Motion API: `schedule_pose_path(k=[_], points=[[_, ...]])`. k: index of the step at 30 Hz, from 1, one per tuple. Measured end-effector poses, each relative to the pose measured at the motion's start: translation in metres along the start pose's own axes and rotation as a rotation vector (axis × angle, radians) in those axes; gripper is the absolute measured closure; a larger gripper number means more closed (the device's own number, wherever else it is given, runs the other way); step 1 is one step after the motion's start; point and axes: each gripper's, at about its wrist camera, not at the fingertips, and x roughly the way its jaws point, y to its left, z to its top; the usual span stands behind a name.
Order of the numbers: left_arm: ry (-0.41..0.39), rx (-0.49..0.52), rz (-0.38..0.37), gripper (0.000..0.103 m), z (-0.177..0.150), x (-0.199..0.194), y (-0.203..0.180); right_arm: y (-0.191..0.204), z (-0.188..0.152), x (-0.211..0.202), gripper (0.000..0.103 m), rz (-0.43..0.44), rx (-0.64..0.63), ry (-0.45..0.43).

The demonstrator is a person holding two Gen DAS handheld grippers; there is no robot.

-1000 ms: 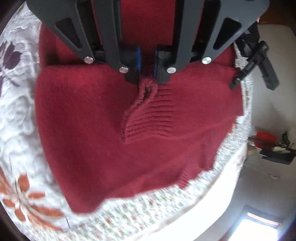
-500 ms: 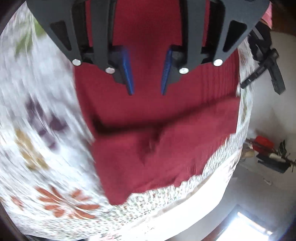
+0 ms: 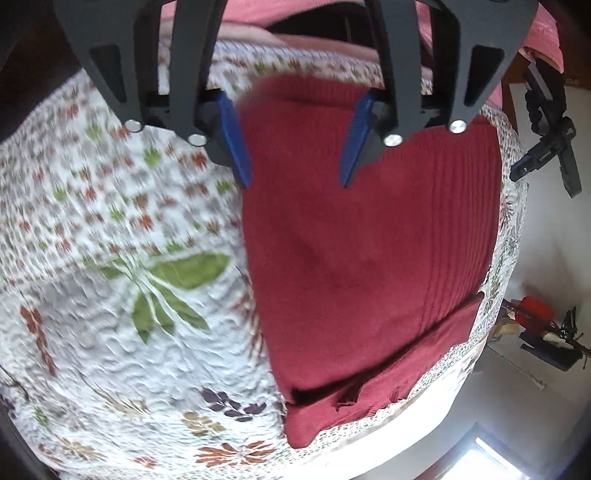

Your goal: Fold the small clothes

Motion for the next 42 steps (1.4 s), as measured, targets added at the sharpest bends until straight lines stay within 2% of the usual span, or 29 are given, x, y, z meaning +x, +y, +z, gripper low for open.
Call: schedule_pose_path(k=[6,12,18,24,29,31,34,35,37,40,42], points=[[0.022,-0.020,-0.008,0.037,-0.019,-0.001,0.011,-0.011,-0.024,-0.005,0.049,0.025,0.014,0.019],[0.051,-0.018,-0.032,0.037,-0.035,0.005,0.015,-0.023,-0.043,0.008,0.049,0.036,0.051,0.067],[0.100,-0.056,-0.066,0.037,-0.043,0.019,0.022,-0.040,-0.055,0.023,0.049,0.046,0.118,0.113],[0.116,-0.061,-0.093,0.036,-0.043,0.029,0.018,-0.045,-0.054,0.031,0.048,0.085,0.147,0.121],[0.139,-0.112,-0.181,0.037,-0.042,0.033,0.016,-0.039,-0.049,0.040,0.048,0.108,0.145,0.130],[0.148,-0.122,-0.187,0.037,-0.040,0.037,0.016,-0.038,-0.048,0.044,0.049,0.118,0.155,0.134],[0.157,-0.142,-0.191,0.038,-0.039,0.042,0.017,-0.037,-0.043,0.046,0.061,0.131,0.152,0.133],[0.156,-0.143,-0.193,0.038,-0.038,0.042,0.016,-0.037,-0.042,0.047,0.073,0.143,0.154,0.137],[0.156,-0.145,-0.194,0.045,-0.038,0.042,0.016,-0.037,-0.041,0.051,0.076,0.156,0.165,0.147],[0.163,-0.144,-0.194,0.059,-0.038,0.043,0.017,-0.036,-0.041,0.053,0.086,0.147,0.154,0.147],[0.173,-0.152,-0.205,0.080,-0.040,0.044,0.020,-0.036,-0.041,0.053,0.096,0.166,0.158,0.152]])
